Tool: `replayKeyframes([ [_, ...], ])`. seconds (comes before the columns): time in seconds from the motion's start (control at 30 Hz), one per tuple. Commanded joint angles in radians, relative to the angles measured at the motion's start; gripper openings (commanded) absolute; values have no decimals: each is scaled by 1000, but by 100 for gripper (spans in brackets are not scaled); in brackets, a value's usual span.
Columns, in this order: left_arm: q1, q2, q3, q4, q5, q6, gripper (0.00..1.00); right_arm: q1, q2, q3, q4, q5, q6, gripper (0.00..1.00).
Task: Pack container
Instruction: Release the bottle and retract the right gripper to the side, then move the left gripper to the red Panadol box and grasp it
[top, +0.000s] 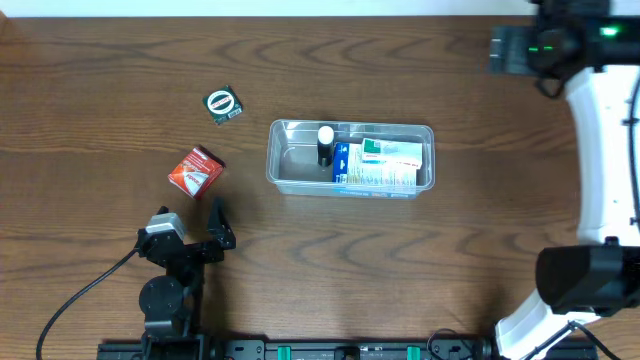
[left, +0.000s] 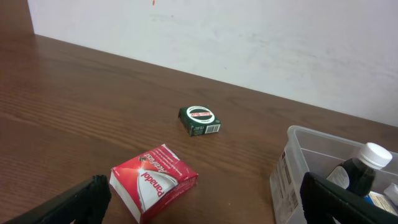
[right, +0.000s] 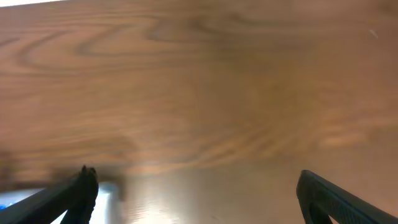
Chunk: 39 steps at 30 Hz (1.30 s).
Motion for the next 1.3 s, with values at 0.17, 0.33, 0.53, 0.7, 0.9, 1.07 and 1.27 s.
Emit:
replayKeyframes([
  [0.17,5,26,9,-60,64,11,98,-144,2,2,-15,5,44,99],
  [0.33,5,202,208,-203,63,31,98,-173,2,2,-15,5,44,99],
  [0.53,14,653,634,-504,63,165,98,-174,2,2,-15,5,44,99],
  [0.7,55,1043,991,-817,90,324,98,-174,2,2,-15,5,44,99],
  [0.9,119,1395,1205,-983,222,511,98,-174,2,2,-15,5,44,99],
  [1.07,127,1566,1207,-922,224,671,98,-174,2,2,-15,5,44,99],
  [1.27,136,1671,1207,-858,212,716,98,-174,2,2,-15,5,44,99],
])
